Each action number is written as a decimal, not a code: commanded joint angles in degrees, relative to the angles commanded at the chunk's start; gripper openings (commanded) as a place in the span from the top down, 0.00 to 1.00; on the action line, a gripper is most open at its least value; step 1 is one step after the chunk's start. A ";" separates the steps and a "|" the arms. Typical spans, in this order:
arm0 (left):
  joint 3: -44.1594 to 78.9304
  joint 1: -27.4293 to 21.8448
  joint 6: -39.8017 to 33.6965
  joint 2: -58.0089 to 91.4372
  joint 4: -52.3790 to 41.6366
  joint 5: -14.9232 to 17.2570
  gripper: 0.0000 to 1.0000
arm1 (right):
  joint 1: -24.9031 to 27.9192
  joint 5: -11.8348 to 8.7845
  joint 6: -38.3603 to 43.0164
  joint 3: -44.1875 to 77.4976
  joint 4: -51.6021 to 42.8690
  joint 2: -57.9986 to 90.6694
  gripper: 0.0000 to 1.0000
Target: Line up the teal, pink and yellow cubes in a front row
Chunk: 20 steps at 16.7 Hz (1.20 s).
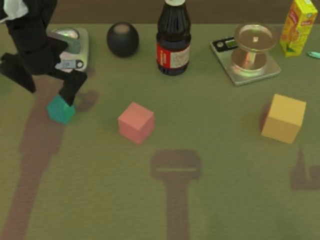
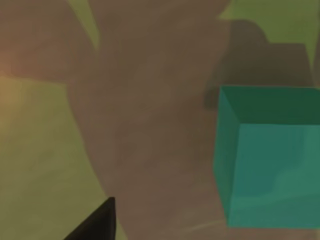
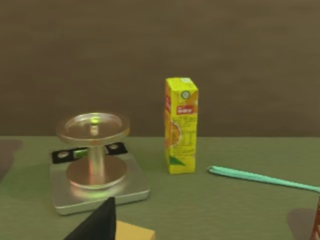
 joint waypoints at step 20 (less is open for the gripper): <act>-7.94 -0.03 -0.01 4.29 12.41 0.05 0.75 | 0.00 0.00 0.00 0.00 0.00 0.00 0.00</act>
